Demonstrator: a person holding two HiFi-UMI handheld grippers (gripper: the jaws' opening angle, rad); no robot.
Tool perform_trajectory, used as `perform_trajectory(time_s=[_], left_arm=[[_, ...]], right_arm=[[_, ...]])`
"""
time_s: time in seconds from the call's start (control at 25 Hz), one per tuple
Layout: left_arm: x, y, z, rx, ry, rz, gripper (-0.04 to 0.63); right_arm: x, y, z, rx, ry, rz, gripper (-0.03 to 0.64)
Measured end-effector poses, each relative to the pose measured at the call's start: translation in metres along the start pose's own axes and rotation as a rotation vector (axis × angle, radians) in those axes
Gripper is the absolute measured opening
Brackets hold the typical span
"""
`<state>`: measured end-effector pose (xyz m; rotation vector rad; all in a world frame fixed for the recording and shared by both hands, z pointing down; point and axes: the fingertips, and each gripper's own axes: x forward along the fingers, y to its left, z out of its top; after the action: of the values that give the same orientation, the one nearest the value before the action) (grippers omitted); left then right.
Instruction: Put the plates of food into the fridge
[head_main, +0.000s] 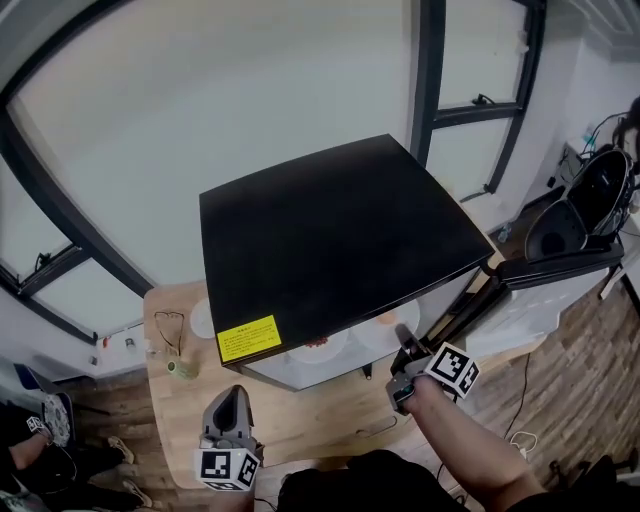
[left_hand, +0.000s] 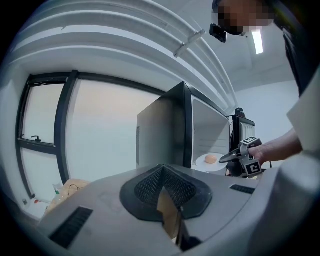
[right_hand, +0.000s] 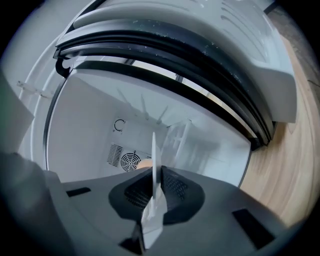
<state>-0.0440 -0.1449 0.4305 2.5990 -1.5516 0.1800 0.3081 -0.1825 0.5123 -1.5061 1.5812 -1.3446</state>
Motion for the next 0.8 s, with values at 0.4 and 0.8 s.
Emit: perform_trajectory(time_s=[0.4,0.8], left_arm=[[-0.007,0.010,-0.004,-0.002,0.004,0.054,0.005],[-0.015,0.018,-0.006,0.003,0.019,0.081,0.005]], right_arm=[[0.026,0.000,0.015,-0.239,0.020,-0.103,0.044],[0.046,-0.001,0.028,-0.723,0.080,-0.253,0.136]])
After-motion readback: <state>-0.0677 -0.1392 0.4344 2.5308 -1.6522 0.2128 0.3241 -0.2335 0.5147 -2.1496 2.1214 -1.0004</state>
